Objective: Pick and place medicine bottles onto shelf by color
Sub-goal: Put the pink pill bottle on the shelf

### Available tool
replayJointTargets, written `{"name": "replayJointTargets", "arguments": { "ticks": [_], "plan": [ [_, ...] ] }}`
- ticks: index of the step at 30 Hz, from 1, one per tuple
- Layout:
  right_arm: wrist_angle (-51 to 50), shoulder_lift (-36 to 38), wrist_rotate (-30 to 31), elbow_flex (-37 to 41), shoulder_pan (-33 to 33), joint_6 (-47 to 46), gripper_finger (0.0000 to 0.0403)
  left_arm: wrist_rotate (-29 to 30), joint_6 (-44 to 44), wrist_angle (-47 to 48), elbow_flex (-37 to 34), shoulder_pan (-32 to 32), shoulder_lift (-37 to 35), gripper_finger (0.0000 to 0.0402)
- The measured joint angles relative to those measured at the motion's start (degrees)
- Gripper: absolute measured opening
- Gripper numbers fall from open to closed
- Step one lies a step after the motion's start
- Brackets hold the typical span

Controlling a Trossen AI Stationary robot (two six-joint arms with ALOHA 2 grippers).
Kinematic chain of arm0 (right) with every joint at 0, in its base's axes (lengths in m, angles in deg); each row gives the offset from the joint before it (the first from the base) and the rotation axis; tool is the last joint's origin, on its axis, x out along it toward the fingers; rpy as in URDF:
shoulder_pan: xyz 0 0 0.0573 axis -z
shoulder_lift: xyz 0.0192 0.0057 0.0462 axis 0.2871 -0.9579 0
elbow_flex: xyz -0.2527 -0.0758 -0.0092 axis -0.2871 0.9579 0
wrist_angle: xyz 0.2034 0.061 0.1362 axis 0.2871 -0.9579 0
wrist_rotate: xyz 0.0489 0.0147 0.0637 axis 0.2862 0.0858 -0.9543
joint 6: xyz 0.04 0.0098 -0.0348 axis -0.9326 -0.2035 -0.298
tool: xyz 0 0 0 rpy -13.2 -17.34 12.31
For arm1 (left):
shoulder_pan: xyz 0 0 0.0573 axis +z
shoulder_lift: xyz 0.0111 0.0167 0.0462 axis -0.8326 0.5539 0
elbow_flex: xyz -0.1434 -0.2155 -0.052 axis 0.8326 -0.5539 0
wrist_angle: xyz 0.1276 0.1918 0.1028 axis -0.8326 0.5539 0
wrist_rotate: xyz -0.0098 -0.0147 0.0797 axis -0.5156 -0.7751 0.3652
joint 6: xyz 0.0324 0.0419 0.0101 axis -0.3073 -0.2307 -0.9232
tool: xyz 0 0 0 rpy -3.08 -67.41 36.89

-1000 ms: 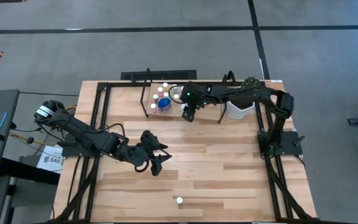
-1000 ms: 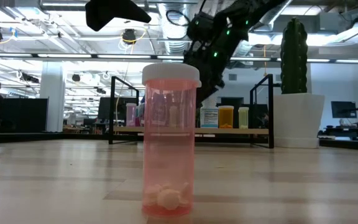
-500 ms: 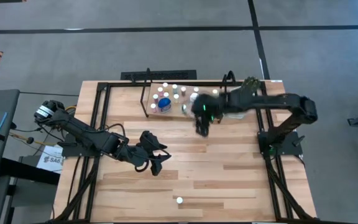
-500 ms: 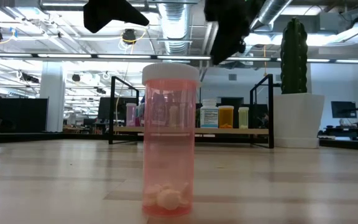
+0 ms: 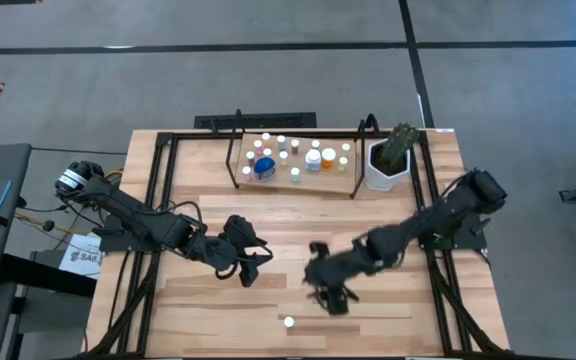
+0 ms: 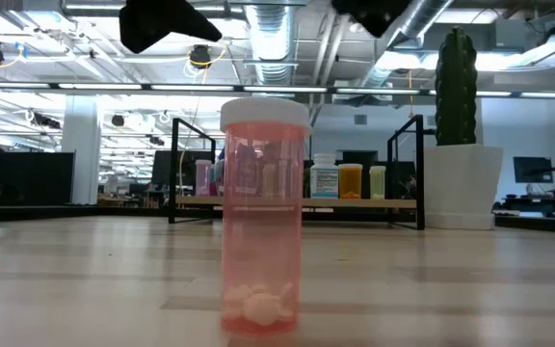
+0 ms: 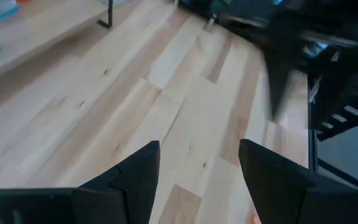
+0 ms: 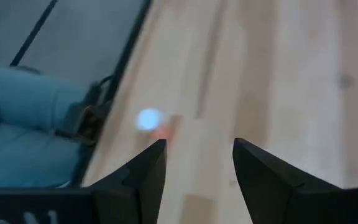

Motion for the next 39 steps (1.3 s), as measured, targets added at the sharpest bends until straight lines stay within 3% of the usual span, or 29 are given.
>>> {"name": "replayJointTargets", "arguments": {
  "ticks": [4, 9, 16, 20, 33, 39],
  "plan": [
    [8.94, -4.45, 0.0, 0.02, -4.48, 0.01, 0.0207, -2.63, 2.89, 1.03, 0.07, -0.77, 0.0, 0.0207],
    [13.1, -9.04, -0.02, -1.28, -7.41, -1.57, 0.0209, -5.51, 7.26, 2.63, 0.04, -3.43, 0.0, 0.0207],
    [18.77, -17.64, -0.22, -5.11, -8.05, 1.07, 0.021, -3.97, 10.95, 2.37, 0.04, -8.62, 0.0, 0.0207],
    [18.86, -20.87, -0.4, -8.18, -7.14, 2.67, 0.0208, -2.68, 13.47, 2.16, 0.02, -10.98, 0.0, 0.0207],
    [15.8, -21.14, -0.07, -8.98, -4.46, 12.09, 0.021, 3.13, 16.63, 2.38, -0.02, -15.14, -0.01, 0.0207],
    [11.9, -21.18, 0.2, -8.98, -4.17, 9.09, 0.0204, 3.31, 16.82, 2.23, -0.02, -15.12, -0.01, 0.0207]
  ]
}}
